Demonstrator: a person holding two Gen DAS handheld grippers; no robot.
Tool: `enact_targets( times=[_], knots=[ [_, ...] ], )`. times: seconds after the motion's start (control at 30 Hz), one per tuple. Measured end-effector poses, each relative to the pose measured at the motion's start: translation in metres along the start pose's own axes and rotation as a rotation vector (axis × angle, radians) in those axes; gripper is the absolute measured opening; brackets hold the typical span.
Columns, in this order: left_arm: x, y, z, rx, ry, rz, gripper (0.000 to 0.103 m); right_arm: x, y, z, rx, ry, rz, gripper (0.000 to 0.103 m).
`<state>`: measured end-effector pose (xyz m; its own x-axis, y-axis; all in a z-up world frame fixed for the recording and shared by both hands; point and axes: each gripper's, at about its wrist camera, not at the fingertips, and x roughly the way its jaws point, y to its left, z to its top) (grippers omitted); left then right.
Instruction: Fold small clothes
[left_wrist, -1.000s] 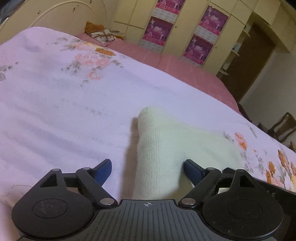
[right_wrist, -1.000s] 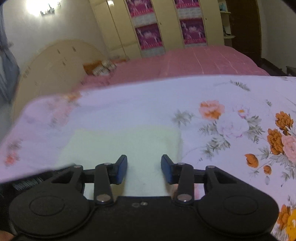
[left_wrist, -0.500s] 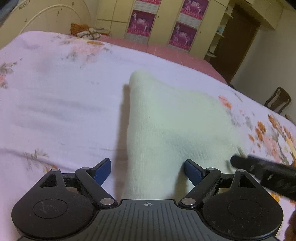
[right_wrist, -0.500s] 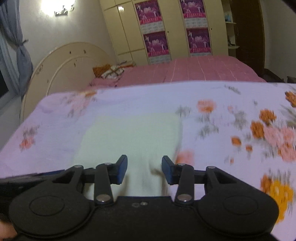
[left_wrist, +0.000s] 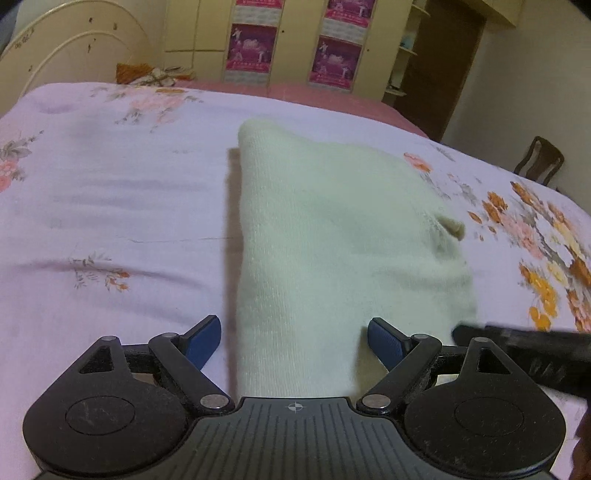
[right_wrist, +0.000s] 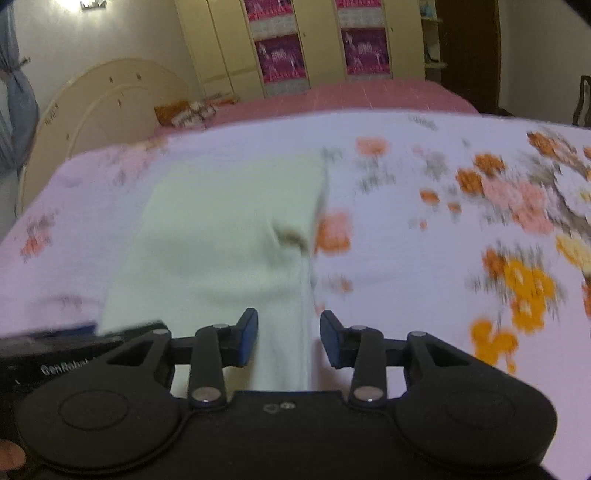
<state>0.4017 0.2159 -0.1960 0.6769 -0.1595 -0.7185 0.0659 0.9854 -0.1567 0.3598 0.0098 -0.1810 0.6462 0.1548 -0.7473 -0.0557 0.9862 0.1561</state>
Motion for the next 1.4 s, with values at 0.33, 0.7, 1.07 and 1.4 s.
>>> enact_targets(
  times=[0.33,0.7,1.07,1.4],
  knots=[
    [0.000,-0.005,0.002,0.030,0.043,0.005,0.103,-0.005,0.005,-0.018,-0.009,0.012,-0.015,0.018],
    [0.002,-0.009,0.003,-0.027,0.064,0.053,0.103,-0.008,-0.005,-0.019,0.077,0.016,-0.049,0.025],
    [-0.002,-0.020,0.002,-0.037,0.085,0.136,0.103,-0.031,-0.002,-0.014,0.081,-0.030,-0.046,0.031],
    [-0.006,-0.011,0.003,-0.023,0.112,0.094,0.103,-0.019,0.005,-0.019,0.040,0.009,-0.034,0.013]
  ],
)
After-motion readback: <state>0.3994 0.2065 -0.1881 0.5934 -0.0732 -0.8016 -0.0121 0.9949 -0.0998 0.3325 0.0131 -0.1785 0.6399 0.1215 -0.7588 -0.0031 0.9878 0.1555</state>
